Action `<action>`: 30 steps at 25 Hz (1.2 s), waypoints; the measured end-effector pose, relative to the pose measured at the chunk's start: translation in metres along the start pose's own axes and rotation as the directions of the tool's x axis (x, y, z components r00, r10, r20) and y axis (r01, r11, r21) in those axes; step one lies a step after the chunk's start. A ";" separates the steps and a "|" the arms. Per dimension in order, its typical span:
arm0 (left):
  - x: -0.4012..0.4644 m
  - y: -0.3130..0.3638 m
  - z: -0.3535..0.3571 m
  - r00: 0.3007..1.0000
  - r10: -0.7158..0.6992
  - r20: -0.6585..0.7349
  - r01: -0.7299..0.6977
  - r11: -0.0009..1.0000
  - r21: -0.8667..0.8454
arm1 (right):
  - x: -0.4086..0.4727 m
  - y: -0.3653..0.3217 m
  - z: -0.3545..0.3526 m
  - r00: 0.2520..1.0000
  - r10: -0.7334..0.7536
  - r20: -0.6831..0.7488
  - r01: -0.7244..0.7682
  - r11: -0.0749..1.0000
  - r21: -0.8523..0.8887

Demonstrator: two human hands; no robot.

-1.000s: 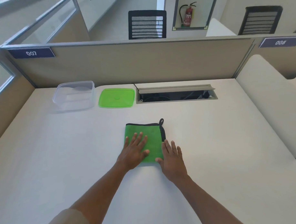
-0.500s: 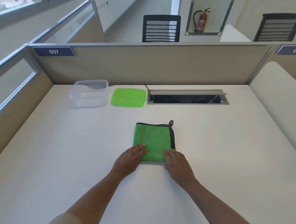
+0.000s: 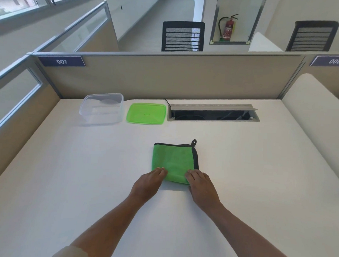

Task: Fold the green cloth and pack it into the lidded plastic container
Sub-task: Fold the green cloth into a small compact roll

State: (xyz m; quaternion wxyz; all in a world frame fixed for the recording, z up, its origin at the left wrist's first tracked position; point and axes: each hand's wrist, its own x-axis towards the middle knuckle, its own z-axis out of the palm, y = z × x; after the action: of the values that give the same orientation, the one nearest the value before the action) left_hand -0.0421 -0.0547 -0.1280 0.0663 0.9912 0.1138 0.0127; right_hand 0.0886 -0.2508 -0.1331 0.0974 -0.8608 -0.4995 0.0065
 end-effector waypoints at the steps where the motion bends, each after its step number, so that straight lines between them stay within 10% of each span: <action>1: -0.001 0.000 -0.002 1.000 -0.003 -0.006 0.003 1.000 -0.008 | 0.001 -0.001 0.000 1.000 0.007 -0.003 -0.007 1.000 -0.008; 9: -0.004 0.000 -0.004 0.985 0.035 -0.171 -0.045 0.998 -0.052 | 0.007 -0.004 -0.002 0.999 0.039 -0.023 -0.038 0.999 0.010; 19: -0.009 -0.031 -0.003 0.994 0.094 -0.049 -0.097 0.994 -0.043 | 0.018 0.003 -0.008 0.995 0.082 -0.054 -0.076 0.992 0.103; 30: 0.008 -0.031 -0.011 0.972 -0.220 -0.078 0.157 0.862 -0.482 | 0.020 0.022 -0.007 0.997 0.076 -0.011 -0.072 0.978 0.196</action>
State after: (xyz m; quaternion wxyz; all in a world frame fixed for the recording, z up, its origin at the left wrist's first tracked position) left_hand -0.0415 -0.0213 -0.1207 0.2990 0.9261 0.2080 0.0981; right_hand 0.1180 -0.2457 -0.1279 0.1856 -0.8651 -0.4631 0.0514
